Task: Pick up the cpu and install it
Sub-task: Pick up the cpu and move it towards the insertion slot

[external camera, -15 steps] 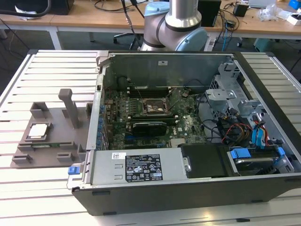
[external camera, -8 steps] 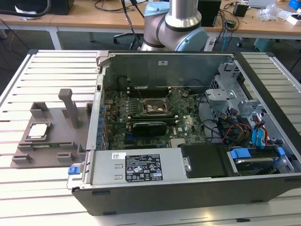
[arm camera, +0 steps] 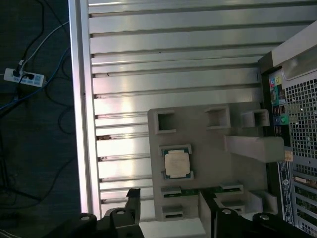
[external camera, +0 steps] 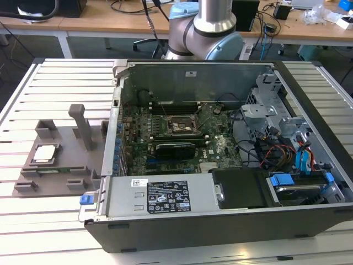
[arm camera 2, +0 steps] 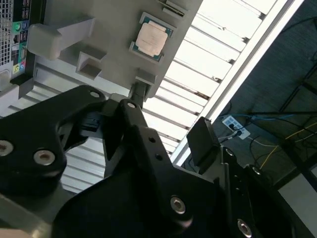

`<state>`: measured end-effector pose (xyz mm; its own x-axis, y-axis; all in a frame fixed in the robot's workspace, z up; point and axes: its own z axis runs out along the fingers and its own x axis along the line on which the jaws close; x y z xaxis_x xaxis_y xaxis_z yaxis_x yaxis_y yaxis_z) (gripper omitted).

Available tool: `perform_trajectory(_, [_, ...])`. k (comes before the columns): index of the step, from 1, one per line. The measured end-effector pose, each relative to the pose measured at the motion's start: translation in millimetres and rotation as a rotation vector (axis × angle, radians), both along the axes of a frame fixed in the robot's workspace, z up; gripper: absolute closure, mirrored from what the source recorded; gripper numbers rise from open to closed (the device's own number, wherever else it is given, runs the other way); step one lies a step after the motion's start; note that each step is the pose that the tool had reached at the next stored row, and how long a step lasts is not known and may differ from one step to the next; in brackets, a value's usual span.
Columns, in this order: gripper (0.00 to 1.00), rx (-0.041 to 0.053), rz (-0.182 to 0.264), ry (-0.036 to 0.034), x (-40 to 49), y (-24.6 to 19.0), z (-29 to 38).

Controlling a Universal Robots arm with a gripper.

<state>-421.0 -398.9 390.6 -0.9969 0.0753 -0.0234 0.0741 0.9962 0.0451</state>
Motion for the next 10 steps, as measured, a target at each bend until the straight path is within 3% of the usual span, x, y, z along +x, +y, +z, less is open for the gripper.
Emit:
perform_trajectory(3, [0.28, 0.0000, 0.000, 0.0000, -0.5, 0.0, 0.0])
perform_trajectory(10, [0.28, -0.0001, 0.000, 0.0001, -1.0, 0.0, -0.1])
